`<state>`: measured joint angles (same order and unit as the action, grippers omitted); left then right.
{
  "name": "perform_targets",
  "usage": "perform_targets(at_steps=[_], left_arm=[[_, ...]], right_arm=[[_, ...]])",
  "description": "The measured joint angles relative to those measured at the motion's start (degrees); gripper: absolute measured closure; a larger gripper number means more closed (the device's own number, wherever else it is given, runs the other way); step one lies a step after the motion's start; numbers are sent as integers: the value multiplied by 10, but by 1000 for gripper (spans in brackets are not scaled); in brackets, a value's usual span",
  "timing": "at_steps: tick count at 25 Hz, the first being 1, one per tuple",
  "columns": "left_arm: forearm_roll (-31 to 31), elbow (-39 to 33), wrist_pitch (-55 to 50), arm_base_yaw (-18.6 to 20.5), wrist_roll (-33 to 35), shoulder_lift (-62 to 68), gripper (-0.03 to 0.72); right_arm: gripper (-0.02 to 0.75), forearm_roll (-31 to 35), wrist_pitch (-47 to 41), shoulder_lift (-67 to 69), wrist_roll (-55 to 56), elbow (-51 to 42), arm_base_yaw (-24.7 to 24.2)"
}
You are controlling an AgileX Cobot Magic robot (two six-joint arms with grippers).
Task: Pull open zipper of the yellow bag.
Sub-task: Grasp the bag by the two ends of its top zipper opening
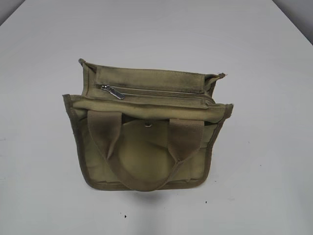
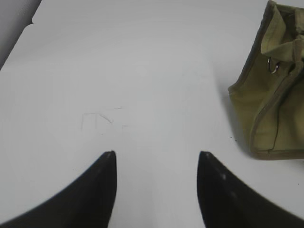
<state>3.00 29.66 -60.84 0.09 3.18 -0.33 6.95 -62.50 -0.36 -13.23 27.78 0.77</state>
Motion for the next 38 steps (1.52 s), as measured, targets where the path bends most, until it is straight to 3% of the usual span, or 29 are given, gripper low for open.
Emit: perform_targets(at_steps=[32,35,38], left_arm=[[4,0,0,0,0,0,272],[34,0,4,0,0,3,306],[107,6,36,0,2,39,342]], right_arm=[[237,0,0,0,0,0,0],[237,0,0,0,0,0,0],[237,5,2,12,-2,0,0]])
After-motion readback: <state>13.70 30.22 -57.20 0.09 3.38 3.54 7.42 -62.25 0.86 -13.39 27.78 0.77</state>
